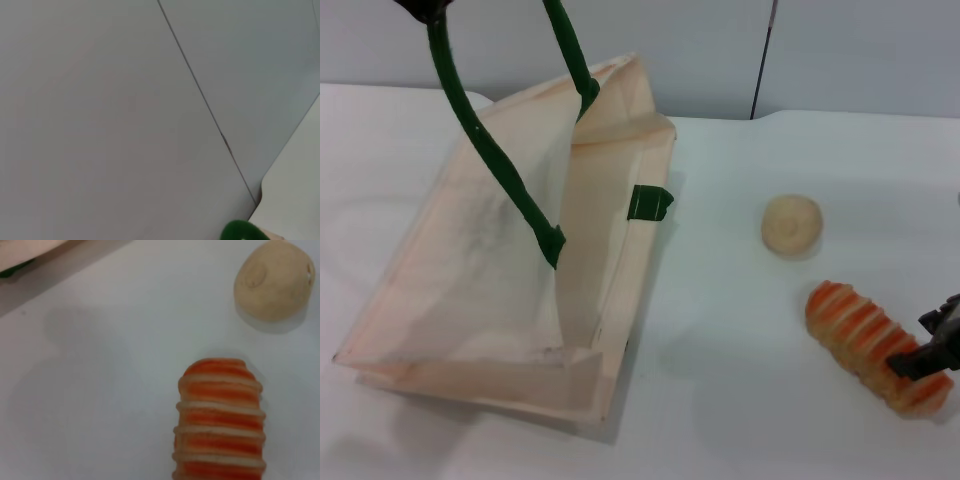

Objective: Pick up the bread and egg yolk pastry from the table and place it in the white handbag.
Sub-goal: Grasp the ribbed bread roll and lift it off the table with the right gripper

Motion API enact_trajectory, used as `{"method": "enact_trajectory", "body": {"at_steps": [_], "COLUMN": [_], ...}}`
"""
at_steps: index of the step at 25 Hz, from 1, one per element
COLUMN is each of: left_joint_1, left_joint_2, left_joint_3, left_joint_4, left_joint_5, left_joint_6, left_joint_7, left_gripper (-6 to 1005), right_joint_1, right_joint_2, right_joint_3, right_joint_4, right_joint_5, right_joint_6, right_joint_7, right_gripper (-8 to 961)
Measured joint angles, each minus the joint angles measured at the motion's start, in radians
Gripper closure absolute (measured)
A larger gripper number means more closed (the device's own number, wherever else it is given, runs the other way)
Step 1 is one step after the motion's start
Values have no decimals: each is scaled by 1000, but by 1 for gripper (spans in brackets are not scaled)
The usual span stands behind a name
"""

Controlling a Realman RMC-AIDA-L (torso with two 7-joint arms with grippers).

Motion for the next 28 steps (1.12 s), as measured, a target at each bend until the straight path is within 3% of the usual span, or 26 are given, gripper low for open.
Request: {"method": "enact_trajectory", "body": {"at_steps": [28], "left_joint_1": [2], "left_joint_2": [-2], "left_joint_3": [2], "left_joint_4": [0], "left_joint_5": [-2], "left_joint_6": [12], "left_joint_7": [0], "left_gripper": [875], "right_joint_1": [10], "right_joint_2": [0], "right_joint_3": [-7], "right_joint_4": [87], "right_joint_5": [36], "right_joint_6": [49], "right_joint_7": [-3], "right_gripper": [231]}}
